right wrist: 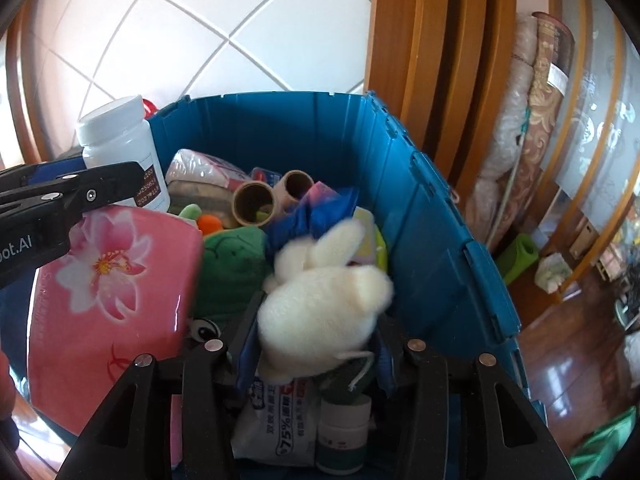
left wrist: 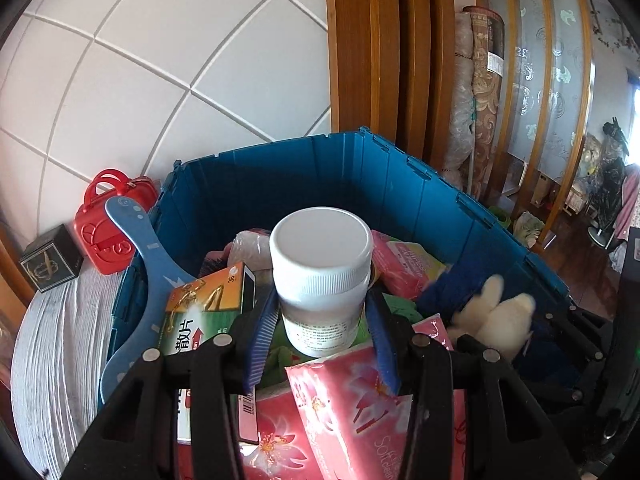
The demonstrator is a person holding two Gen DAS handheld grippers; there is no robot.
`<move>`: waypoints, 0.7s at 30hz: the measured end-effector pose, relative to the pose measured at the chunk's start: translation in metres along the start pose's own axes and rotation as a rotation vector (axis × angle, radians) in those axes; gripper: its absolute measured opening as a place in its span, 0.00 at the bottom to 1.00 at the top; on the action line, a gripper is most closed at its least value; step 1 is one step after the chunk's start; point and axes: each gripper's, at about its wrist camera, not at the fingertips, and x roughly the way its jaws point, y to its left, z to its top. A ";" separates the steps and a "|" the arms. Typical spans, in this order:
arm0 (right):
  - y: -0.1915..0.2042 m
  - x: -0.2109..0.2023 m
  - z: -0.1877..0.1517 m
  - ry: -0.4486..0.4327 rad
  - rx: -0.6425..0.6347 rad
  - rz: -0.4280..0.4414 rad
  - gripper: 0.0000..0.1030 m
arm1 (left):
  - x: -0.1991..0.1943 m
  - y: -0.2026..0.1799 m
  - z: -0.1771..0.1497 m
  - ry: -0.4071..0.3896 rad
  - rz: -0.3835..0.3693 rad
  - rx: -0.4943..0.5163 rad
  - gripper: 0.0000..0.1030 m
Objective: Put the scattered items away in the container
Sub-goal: 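Open the left tool dropping the bottle while the right tool releases the bunny into the crate, then withdraw both tools from the crate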
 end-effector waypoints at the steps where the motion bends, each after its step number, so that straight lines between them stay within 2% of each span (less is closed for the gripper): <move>1: -0.001 -0.001 -0.001 -0.003 0.002 0.000 0.53 | -0.001 0.000 0.001 -0.002 0.008 -0.002 0.49; 3: -0.002 -0.003 -0.002 -0.011 0.001 -0.007 0.63 | -0.003 0.001 0.002 -0.009 0.027 -0.009 0.70; 7: -0.005 -0.009 -0.002 -0.029 -0.005 -0.015 0.76 | -0.012 0.004 -0.002 -0.027 0.037 -0.010 0.74; 9: -0.006 -0.015 -0.002 -0.043 -0.002 -0.016 0.95 | -0.017 0.006 -0.003 -0.031 0.037 -0.013 0.77; 10: -0.006 -0.017 -0.001 -0.049 -0.001 -0.018 0.98 | -0.020 0.008 -0.005 -0.036 0.036 -0.017 0.77; 15: -0.008 -0.037 0.000 -0.091 0.007 -0.019 1.00 | -0.045 0.015 -0.011 -0.065 0.045 -0.026 0.89; 21: 0.010 -0.073 -0.009 -0.132 0.030 -0.013 1.00 | -0.084 0.038 -0.029 -0.091 0.043 -0.045 0.89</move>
